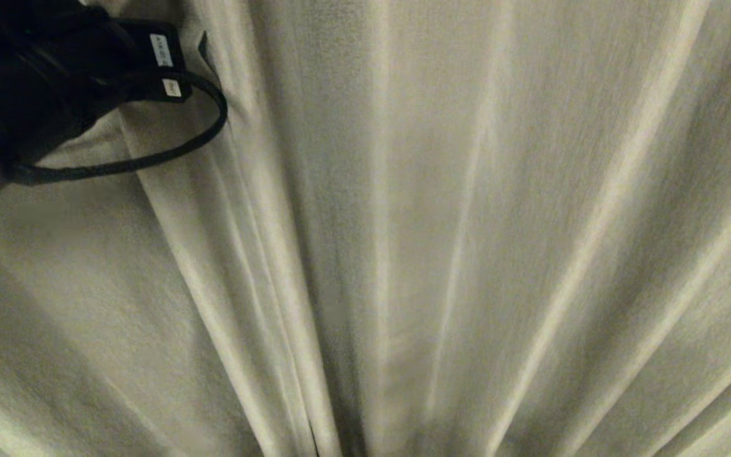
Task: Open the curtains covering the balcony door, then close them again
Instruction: Pull the outer curtains open on both sides
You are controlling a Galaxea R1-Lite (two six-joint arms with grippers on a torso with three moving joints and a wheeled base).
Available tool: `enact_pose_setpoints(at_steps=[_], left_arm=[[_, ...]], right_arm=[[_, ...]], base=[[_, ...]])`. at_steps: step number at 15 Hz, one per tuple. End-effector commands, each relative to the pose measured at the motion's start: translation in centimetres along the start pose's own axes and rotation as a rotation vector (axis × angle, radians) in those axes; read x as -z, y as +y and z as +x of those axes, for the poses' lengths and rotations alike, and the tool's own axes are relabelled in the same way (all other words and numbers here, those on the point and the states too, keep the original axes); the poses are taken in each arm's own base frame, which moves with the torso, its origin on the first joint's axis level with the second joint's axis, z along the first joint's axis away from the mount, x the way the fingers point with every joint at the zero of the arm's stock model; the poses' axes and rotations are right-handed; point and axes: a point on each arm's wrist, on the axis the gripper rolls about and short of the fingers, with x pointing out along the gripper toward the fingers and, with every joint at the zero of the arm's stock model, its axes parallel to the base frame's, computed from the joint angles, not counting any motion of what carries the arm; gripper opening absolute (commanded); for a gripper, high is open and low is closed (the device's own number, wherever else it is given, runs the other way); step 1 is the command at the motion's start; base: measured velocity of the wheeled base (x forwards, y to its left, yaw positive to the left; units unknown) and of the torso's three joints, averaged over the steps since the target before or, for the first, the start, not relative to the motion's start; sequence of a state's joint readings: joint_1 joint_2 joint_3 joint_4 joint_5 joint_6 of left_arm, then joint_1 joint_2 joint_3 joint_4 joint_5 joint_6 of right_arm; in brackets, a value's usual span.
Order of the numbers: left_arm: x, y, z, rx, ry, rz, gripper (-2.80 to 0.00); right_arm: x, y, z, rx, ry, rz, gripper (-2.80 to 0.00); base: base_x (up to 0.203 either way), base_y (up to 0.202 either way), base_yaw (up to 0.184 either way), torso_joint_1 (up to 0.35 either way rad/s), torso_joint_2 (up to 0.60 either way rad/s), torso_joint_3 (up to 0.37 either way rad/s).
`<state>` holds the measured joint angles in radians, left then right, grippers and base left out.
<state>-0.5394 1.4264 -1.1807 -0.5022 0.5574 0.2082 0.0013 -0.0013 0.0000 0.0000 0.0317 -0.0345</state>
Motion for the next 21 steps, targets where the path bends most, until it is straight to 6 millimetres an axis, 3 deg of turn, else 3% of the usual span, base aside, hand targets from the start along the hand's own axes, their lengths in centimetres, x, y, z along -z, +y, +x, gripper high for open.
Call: enact_pose_setpoints(at_steps=[1,5,8,12,17,21], left_arm=[[-0.6,1.1,-0.8,-0.025,-0.024,-0.007,-2.80],[-1.7,4.6,-3.8,-0.084,-0.024,0.004,-2.80],[-2.1,7.1,-4.4,-0.191,-0.036,0.021,-2.80],[-2.5,9.6,-4.5,-0.292,-0.063,0.046,-2.80],[-2.3,11.3,-4.2,-0.351,-0.060,0.071,-2.80],[-1.6,15.5,-3.8,-0.432,-0.066,0.029,-2.80]], right_arm=[[0.0,0.0,0.0,-0.001,0.001,-0.001,-2.80],[0.0,0.0,0.0,-0.001,0.001,-0.001,-2.80],[0.0,0.0,0.0,-0.001,0.001,-0.001,-2.80],[0.0,0.0,0.0,-0.001,0.001,-0.001,-2.80],[0.0,0.0,0.0,-0.001,0.001,-0.001,-2.80],[0.0,0.0,0.0,-0.001,0.001,-0.001,-2.80]], base=[[0.000,0.000,0.000,0.000,0.00,0.000],[0.000,0.000,0.000,0.000,0.00,0.000],[0.000,0.000,0.000,0.000,0.00,0.000],[0.000,0.000,0.000,0.000,0.00,0.000],[0.000,0.000,0.000,0.000,0.00,0.000],[0.000,0.000,0.000,0.000,0.00,0.000]])
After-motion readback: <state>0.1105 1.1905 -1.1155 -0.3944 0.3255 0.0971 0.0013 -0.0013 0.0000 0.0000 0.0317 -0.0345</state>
